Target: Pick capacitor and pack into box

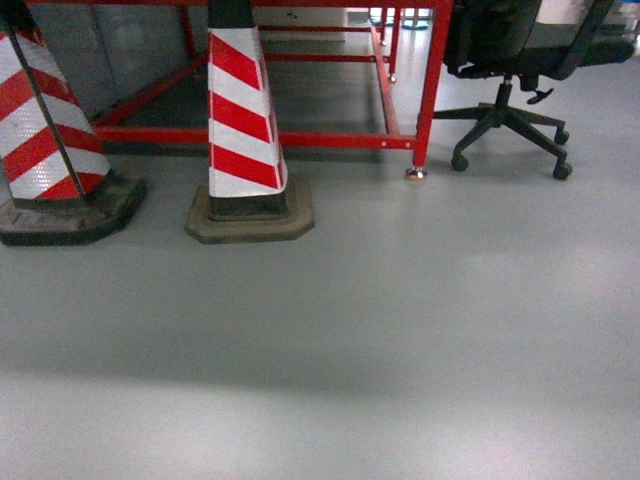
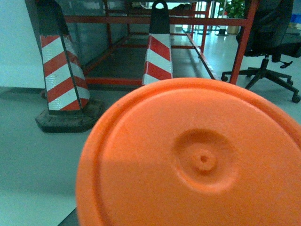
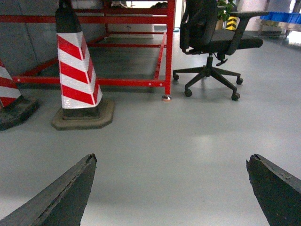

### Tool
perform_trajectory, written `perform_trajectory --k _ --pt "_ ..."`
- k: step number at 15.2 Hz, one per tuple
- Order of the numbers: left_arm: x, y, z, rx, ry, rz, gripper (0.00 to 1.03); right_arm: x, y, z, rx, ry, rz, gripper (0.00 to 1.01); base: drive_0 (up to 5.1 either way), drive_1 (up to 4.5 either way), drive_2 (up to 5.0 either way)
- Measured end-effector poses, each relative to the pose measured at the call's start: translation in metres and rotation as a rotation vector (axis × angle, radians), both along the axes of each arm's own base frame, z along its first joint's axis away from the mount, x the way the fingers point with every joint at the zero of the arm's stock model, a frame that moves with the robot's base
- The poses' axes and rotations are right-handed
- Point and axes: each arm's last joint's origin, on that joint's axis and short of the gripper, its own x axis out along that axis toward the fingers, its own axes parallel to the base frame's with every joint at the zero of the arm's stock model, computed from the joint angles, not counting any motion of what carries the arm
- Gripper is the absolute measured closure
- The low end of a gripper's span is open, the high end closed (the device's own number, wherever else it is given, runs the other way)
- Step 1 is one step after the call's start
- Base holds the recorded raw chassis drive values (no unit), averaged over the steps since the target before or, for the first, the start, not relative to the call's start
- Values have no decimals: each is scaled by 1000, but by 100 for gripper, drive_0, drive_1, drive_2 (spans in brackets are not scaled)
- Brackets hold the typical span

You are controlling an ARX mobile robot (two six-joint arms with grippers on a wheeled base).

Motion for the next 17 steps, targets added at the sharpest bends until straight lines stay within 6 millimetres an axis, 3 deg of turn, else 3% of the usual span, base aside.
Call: perform_trajectory --k 10,17 --pt "0 0 0 0 -3 5 59 0 0 0 0 1 3 3 -502 244 244" --pt "0 0 0 0 2 1 59 0 0 0 0 -2 2 3 0 0 0"
